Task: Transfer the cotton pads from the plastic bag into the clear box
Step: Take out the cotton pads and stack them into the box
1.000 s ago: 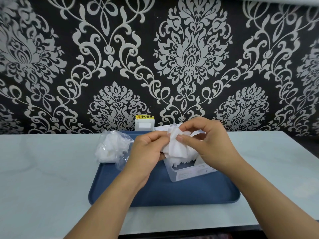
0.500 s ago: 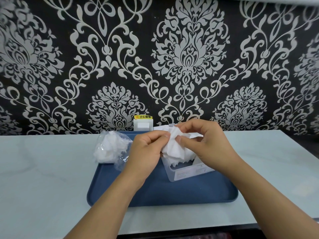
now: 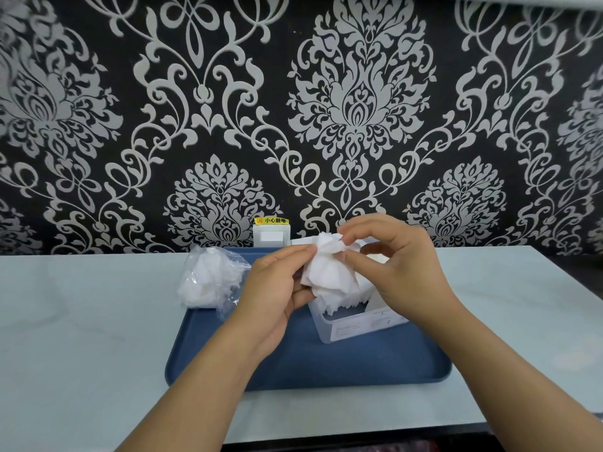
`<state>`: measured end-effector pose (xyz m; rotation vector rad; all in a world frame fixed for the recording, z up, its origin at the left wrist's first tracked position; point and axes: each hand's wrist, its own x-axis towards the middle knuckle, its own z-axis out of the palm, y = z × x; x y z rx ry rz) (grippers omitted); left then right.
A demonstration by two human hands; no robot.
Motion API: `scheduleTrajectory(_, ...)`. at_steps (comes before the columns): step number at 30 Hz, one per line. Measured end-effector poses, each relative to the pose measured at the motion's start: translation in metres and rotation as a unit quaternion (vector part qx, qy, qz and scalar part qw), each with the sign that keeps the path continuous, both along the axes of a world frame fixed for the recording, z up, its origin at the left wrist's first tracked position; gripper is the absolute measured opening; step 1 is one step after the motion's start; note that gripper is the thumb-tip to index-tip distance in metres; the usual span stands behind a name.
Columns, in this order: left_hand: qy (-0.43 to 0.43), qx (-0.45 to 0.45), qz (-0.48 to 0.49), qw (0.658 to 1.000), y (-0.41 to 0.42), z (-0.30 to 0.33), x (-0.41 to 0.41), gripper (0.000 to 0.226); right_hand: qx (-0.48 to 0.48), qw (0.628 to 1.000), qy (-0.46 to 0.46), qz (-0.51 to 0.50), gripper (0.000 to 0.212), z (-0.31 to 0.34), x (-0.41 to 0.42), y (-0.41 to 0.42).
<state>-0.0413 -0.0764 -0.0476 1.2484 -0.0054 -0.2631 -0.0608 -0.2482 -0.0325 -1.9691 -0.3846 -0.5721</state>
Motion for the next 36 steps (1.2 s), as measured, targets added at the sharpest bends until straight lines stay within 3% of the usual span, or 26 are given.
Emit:
scheduleTrajectory(5,-0.005,0.01,0.008,1.0,0.001,-0.002,0.001,0.018,-0.046,0.999,-0.021,0.001,0.026,0.006,-0.01,0.004)
scheduleTrajectory(10,-0.105,0.098,0.034,0.989,0.005,-0.002,0.001,0.025,0.012,0.993,0.073,0.097,0.034,0.021,-0.015,0.003)
scheduleTrajectory(16,-0.151,0.148,0.014,0.977,0.004,-0.004,0.0,0.029,-0.016,0.996,0.076,0.047,0.046,0.017,-0.003,0.003)
scheduleTrajectory(29,-0.194,0.135,-0.005,0.972,0.003,-0.008,-0.001,0.025,0.029,0.998,0.047,0.039,0.042,0.012,-0.003,0.003)
scheduleTrajectory(36,-0.196,0.103,-0.01,0.975,-0.001,-0.007,-0.002,0.026,0.124,0.986,0.054,0.098,0.036,0.016,-0.009,0.006)
